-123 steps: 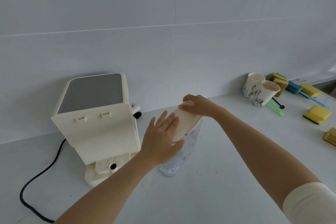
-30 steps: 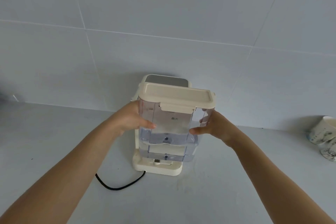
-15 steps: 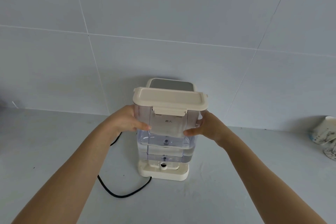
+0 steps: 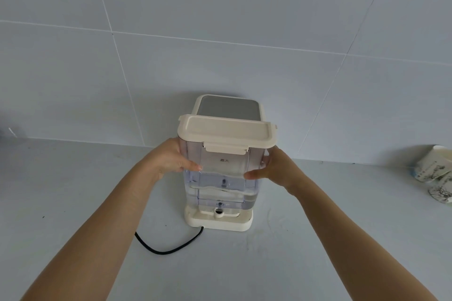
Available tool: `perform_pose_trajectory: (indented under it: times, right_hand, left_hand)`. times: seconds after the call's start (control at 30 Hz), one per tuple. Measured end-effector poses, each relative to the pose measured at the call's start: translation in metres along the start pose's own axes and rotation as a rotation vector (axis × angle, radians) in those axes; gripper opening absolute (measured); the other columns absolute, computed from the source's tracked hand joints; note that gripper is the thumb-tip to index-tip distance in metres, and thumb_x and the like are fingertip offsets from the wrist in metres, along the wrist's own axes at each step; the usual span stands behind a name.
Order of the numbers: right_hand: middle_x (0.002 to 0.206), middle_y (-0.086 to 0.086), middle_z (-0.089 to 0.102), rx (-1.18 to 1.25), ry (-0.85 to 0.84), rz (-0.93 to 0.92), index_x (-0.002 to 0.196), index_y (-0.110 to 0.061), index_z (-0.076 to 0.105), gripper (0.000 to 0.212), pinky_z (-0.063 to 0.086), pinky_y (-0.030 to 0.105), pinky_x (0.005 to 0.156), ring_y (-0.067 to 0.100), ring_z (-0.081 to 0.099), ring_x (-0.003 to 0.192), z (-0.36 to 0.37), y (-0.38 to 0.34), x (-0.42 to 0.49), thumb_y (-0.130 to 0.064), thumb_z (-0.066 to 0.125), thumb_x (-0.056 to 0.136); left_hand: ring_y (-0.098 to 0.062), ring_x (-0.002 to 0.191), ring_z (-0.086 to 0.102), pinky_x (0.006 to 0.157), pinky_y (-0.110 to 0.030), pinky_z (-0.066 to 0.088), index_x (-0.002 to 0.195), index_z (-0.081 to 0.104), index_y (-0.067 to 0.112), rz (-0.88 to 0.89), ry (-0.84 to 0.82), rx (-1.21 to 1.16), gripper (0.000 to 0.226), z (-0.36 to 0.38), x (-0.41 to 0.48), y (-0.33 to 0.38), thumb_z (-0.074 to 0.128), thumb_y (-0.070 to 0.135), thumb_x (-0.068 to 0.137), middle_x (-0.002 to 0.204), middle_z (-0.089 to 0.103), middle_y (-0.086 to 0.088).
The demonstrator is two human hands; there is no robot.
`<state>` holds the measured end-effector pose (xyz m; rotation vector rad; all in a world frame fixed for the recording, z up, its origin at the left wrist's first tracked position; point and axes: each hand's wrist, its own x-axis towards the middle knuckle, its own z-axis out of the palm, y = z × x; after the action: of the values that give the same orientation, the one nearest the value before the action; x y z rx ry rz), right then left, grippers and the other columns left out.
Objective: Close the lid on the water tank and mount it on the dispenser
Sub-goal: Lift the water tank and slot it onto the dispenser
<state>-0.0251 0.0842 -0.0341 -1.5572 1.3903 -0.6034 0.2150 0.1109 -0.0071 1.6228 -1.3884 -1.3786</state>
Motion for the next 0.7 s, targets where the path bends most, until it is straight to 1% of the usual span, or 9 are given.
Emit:
perform_pose_trajectory:
  times: [0.1,0.17,0.2,0.3,0.37,0.5,0.57,0.6,0.7]
  right_hand:
    - [0.129,0.001,0.053,0.012,0.008,-0.009,0.133,-0.024,0.032,0.104,0.042,0.047,0.103,0.026,0.049,0.119,0.002,0.005,0.000,-0.019,0.084,0.043]
    - [0.129,0.001,0.052,0.015,0.001,-0.014,0.133,-0.025,0.032,0.103,0.041,0.047,0.103,0.026,0.047,0.120,0.003,0.008,0.000,-0.018,0.084,0.045]
    - [0.129,0.001,0.051,0.013,-0.003,-0.016,0.133,-0.025,0.031,0.102,0.041,0.047,0.103,0.026,0.047,0.120,0.004,0.009,0.000,-0.016,0.084,0.047]
    - [0.129,0.001,0.050,0.007,-0.009,-0.019,0.134,-0.024,0.030,0.099,0.042,0.046,0.103,0.026,0.047,0.120,0.005,0.013,0.000,-0.012,0.084,0.051]
    - [0.129,0.002,0.050,0.005,-0.012,-0.014,0.134,-0.024,0.030,0.099,0.041,0.047,0.104,0.027,0.046,0.120,0.007,0.015,0.001,-0.011,0.084,0.052]
    - [0.129,0.001,0.050,-0.003,-0.016,0.016,0.133,-0.026,0.030,0.102,0.042,0.048,0.103,0.026,0.046,0.121,0.010,0.021,0.002,-0.017,0.085,0.047]
    - [0.129,0.000,0.051,-0.001,-0.017,0.022,0.132,-0.027,0.031,0.104,0.042,0.048,0.103,0.026,0.047,0.121,0.012,0.024,0.002,-0.022,0.085,0.043]
    - [0.129,0.000,0.051,0.001,-0.018,0.023,0.132,-0.027,0.032,0.104,0.042,0.049,0.103,0.026,0.047,0.121,0.013,0.025,0.002,-0.022,0.085,0.043]
    - [0.130,0.000,0.051,0.008,-0.019,0.019,0.132,-0.026,0.033,0.101,0.042,0.048,0.103,0.026,0.046,0.121,0.015,0.029,0.002,-0.017,0.085,0.046]
  left_hand:
    - [-0.010,0.084,0.057,0.082,-0.029,0.047,0.076,0.058,0.026,-0.005,0.001,-0.007,0.043,0.002,0.001,-0.003,0.068,-0.014,0.068,0.082,0.062,0.006]
    - [-0.016,0.093,0.057,0.090,-0.038,0.048,0.080,0.059,0.025,-0.012,0.004,-0.010,0.042,0.003,0.002,-0.006,0.069,-0.014,0.067,0.086,0.063,0.005]
    - [-0.019,0.098,0.056,0.092,-0.039,0.047,0.084,0.059,0.022,-0.017,0.006,-0.008,0.041,0.004,0.002,-0.007,0.070,-0.013,0.066,0.089,0.063,0.004]
    - [-0.017,0.100,0.054,0.084,-0.032,0.048,0.107,0.059,0.010,-0.007,0.021,0.021,0.048,0.007,0.002,-0.010,0.071,-0.012,0.066,0.098,0.062,-0.001]
    - [-0.018,0.097,0.055,0.079,-0.028,0.048,0.110,0.058,0.007,0.004,0.028,0.039,0.050,0.008,0.001,-0.013,0.071,-0.011,0.065,0.098,0.062,-0.003]
    - [-0.025,0.105,0.060,0.096,-0.039,0.046,0.106,0.060,0.008,-0.004,0.021,0.065,0.048,0.008,0.004,-0.021,0.073,-0.010,0.063,0.102,0.066,-0.008]
    - [-0.028,0.108,0.060,0.099,-0.042,0.045,0.105,0.059,0.008,-0.004,0.017,0.065,0.050,0.008,0.004,-0.024,0.074,-0.010,0.061,0.102,0.067,-0.009]
    - [-0.027,0.109,0.059,0.099,-0.041,0.045,0.109,0.058,0.008,-0.004,0.025,0.066,0.054,0.009,0.005,-0.026,0.074,-0.009,0.061,0.106,0.067,-0.010]
    - [-0.025,0.111,0.057,0.097,-0.037,0.043,0.118,0.054,0.009,0.001,0.048,0.071,0.064,0.011,0.006,-0.030,0.075,-0.009,0.060,0.115,0.064,-0.009]
